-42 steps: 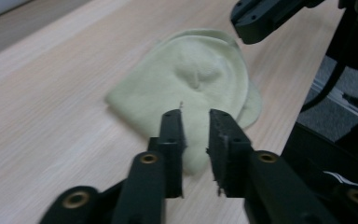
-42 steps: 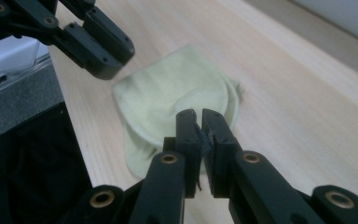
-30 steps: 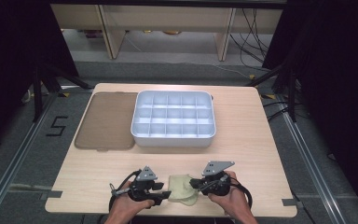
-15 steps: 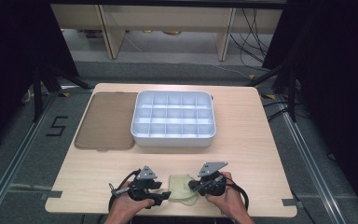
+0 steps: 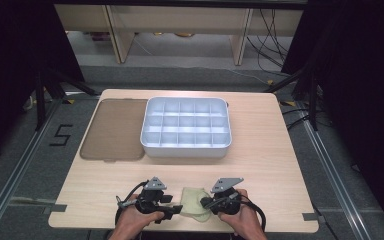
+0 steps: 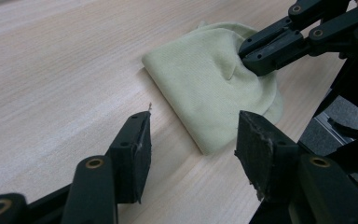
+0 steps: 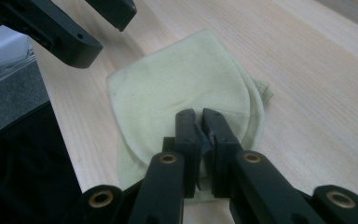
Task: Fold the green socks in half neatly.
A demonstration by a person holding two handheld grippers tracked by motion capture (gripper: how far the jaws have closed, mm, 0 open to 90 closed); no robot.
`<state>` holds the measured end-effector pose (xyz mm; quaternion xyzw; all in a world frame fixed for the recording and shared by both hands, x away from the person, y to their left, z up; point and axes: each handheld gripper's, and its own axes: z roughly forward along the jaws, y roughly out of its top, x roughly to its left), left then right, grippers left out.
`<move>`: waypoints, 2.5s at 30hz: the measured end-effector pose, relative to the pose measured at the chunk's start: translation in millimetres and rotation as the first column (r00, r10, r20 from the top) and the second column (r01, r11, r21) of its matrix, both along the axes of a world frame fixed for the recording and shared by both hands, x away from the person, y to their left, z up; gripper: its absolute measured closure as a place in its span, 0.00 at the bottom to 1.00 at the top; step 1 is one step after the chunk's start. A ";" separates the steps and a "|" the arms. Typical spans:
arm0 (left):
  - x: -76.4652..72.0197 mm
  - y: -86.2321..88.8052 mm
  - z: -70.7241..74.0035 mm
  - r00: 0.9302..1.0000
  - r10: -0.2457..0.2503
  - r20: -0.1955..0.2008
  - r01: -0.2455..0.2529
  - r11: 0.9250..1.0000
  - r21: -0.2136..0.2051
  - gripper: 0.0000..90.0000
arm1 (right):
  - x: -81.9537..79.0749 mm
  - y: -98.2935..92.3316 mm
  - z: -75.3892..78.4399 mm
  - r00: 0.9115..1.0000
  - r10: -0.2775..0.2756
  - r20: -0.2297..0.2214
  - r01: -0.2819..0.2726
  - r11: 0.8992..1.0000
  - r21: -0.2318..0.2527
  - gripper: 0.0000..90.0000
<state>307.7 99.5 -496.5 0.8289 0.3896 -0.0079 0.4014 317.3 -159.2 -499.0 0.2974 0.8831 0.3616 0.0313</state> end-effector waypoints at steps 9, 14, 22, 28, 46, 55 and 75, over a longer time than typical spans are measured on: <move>1.0 -6.8 -1.8 1.000 -0.016 -0.009 0.016 1.000 0.019 0.52 | -4.5 0.3 -1.9 1.000 -0.016 -0.002 0.016 1.000 0.007 0.94; 2.6 -12.8 -3.9 1.000 -0.014 -0.020 0.014 1.000 0.021 0.55 | -8.7 0.0 -3.3 1.000 -0.021 0.006 0.021 1.000 0.012 0.94; 5.5 -17.4 -7.6 0.999 -0.021 -0.038 0.023 0.998 0.064 0.64 | -10.0 0.0 -3.3 1.000 -0.023 0.000 0.023 1.000 0.013 0.94; 4.3 -22.1 -11.6 0.999 -0.012 -0.030 0.013 0.999 0.035 0.78 | -9.3 -0.2 -4.1 1.000 -0.012 0.005 0.011 1.000 0.018 0.94; 4.8 -19.1 0.5 0.998 -0.034 0.049 0.032 0.999 0.041 0.94 | -15.2 12.5 3.2 0.998 0.046 0.034 -0.049 0.995 0.085 0.96; 3.7 -18.6 5.1 0.996 -0.053 0.076 0.048 0.997 0.067 0.94 | -18.3 33.2 -10.2 0.995 0.104 0.005 -0.104 0.993 0.045 0.98; 1.9 -18.5 13.9 0.986 -0.089 0.141 0.071 0.990 0.123 0.94 | 34.8 5.4 1.6 0.996 -0.063 0.060 0.059 0.997 0.053 0.97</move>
